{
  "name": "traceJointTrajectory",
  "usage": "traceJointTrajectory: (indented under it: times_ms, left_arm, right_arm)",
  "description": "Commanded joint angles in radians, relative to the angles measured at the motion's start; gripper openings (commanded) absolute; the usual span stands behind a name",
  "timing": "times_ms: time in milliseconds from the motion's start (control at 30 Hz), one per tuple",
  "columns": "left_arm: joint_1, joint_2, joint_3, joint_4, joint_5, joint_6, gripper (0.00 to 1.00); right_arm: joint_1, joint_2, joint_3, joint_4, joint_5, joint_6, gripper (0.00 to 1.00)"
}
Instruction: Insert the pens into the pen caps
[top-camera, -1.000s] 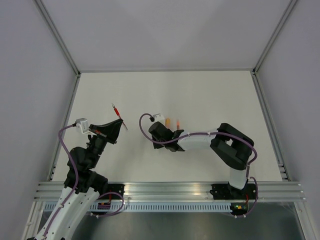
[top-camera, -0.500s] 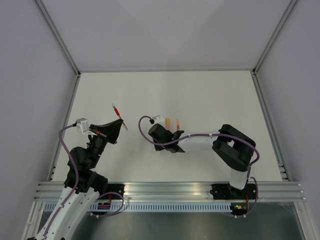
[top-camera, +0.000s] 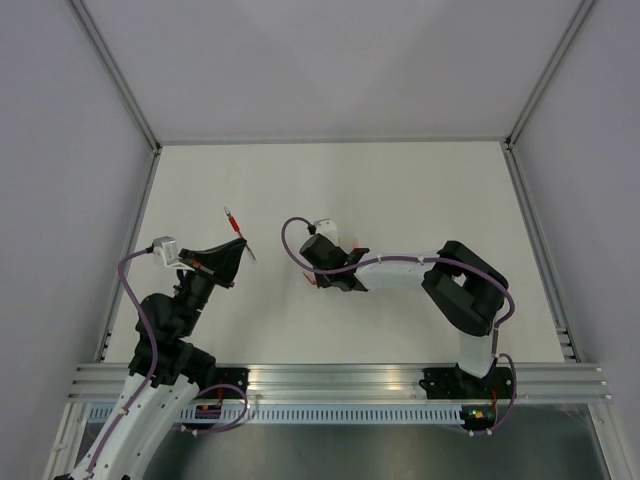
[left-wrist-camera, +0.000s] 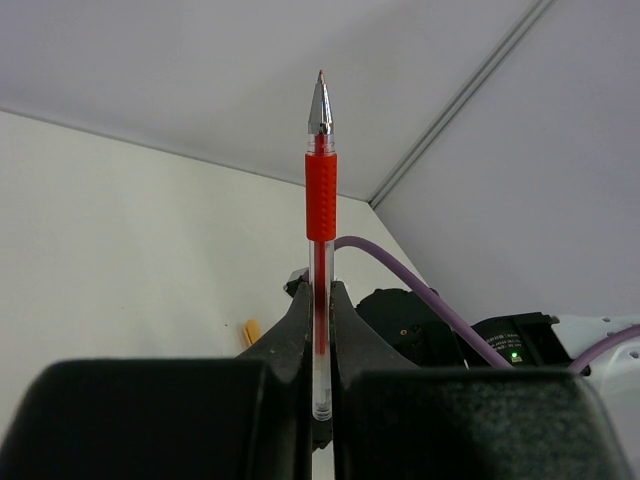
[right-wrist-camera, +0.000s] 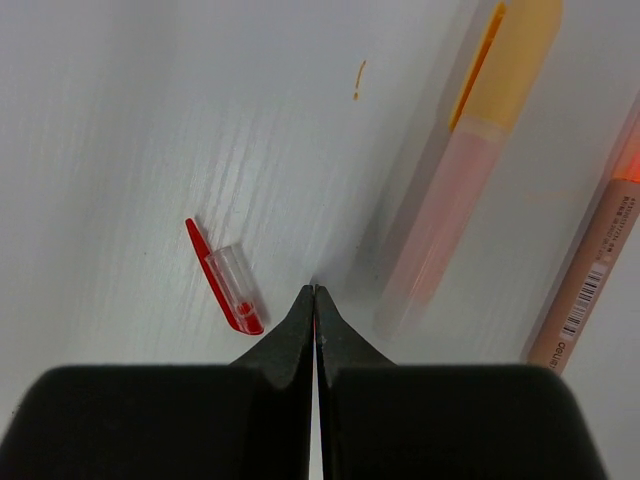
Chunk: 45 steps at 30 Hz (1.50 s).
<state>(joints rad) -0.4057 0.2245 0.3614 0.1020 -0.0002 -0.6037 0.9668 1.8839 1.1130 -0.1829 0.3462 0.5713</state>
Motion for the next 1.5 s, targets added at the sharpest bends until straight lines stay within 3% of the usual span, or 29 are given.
traceJointTrajectory:
  times_ms: [0, 333, 633, 1467]
  left_arm:
    - [-0.001, 0.003, -0.006, 0.018, -0.018, 0.018, 0.02]
    - [-0.001, 0.007, -0.007, 0.021, -0.018, 0.018, 0.02]
    - [-0.001, 0.001, -0.009, 0.018, -0.029, 0.019, 0.02]
    - [-0.001, -0.013, -0.007, 0.008, -0.040, 0.019, 0.02]
  right_arm:
    - [-0.005, 0.021, 0.042, -0.047, 0.022, -0.013, 0.00]
    - [0.019, -0.084, -0.022, -0.035, -0.053, 0.004, 0.00]
    - [0.078, -0.048, -0.005, 0.025, -0.124, 0.042, 0.00]
    - [0.046, 0.024, 0.030, 0.005, 0.004, 0.041, 0.00]
